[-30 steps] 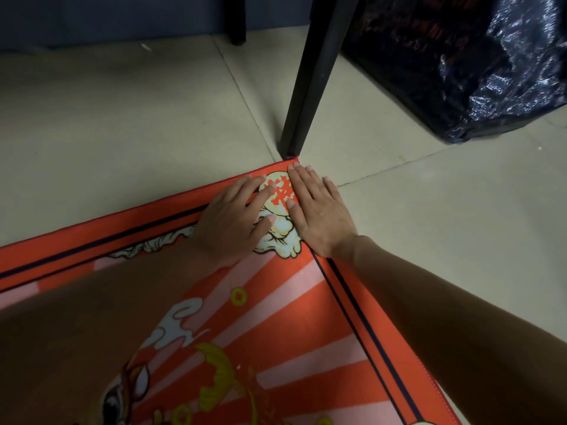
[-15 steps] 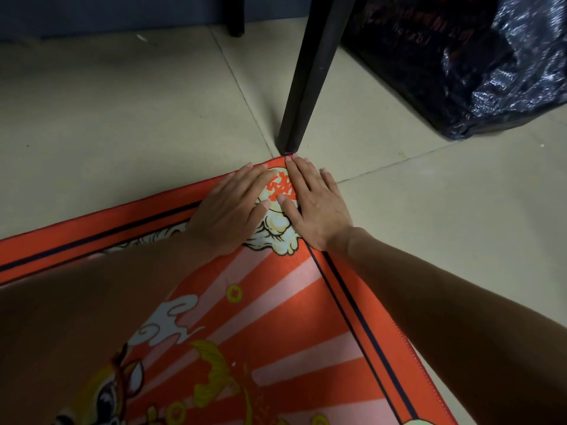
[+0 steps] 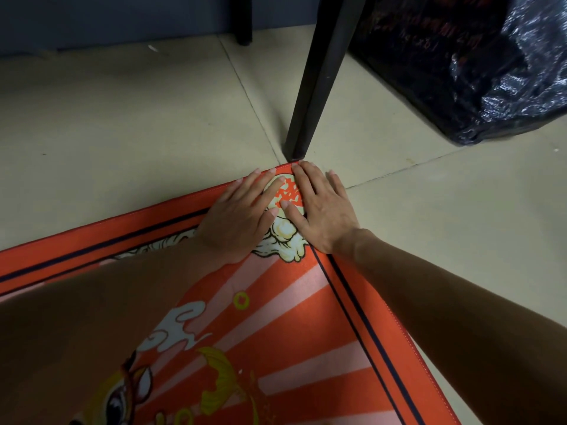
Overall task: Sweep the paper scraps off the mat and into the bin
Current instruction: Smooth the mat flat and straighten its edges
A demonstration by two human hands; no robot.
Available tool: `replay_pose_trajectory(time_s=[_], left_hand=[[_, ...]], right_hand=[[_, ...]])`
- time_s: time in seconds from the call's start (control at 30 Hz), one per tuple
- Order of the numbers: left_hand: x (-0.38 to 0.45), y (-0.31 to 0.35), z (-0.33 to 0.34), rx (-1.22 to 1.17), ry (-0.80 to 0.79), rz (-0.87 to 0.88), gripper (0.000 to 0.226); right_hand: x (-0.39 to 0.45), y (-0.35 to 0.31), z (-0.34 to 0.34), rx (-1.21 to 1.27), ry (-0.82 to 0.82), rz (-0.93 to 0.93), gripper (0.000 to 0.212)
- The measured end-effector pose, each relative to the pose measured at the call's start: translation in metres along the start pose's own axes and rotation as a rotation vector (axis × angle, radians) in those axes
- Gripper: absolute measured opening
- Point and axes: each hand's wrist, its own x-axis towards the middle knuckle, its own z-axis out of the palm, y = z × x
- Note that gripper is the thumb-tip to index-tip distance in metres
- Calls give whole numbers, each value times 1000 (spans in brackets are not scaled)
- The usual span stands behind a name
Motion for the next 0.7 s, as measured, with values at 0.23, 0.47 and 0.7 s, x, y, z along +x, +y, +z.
replay_pose_trajectory(time_s=[0.23, 0.47, 0.7], left_hand=[[0, -1, 0, -7, -14, 13, 55], [2, -3, 1, -46, -37, 13, 57], [1, -5, 4, -55, -53, 25, 55]], right_hand=[[-6, -10, 0, -33, -47, 46, 65], [-21, -15, 3, 47, -75, 82, 65], [-16, -9, -15, 35, -244, 57, 66]])
